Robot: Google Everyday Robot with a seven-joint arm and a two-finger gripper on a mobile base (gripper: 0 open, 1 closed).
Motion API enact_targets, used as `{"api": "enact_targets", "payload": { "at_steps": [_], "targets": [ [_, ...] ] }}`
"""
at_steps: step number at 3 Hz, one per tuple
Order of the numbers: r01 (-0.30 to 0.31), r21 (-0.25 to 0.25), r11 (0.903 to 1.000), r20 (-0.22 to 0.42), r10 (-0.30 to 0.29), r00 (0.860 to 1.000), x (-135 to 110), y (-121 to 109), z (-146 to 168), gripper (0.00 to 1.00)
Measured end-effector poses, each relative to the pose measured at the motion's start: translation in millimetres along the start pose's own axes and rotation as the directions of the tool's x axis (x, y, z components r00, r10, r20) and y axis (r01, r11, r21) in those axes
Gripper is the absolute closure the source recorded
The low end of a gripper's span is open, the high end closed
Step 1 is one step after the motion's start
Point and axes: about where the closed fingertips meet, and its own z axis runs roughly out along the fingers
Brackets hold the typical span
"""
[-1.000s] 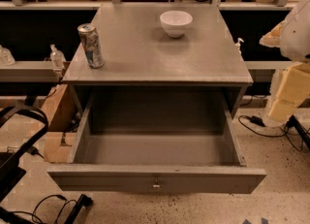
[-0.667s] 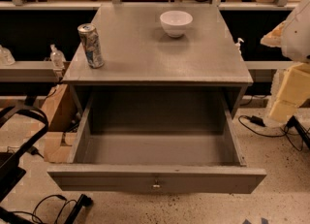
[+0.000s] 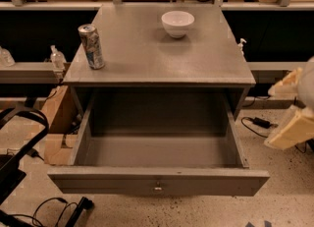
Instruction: Close top drawer
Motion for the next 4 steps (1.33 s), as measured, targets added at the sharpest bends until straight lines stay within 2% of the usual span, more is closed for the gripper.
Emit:
{"api": "enact_targets", "payload": {
  "at_steps": [1, 2, 3, 4],
  "targets": [
    [-0.069, 0.021, 0.9974, 0.069, 0.067, 0.995, 35, 38, 33, 0.57],
    [-0.133, -0.007, 0.991, 0.121, 0.133, 0.984, 67, 80, 85, 0.81],
    [-0.182, -0.099, 0.9783, 0.128, 0.194, 0.973, 91, 118, 134, 1.0],
    [-0.187, -0.116, 0.9755, 0.125, 0.201, 0.972, 94, 124, 141, 1.0]
  ]
}}
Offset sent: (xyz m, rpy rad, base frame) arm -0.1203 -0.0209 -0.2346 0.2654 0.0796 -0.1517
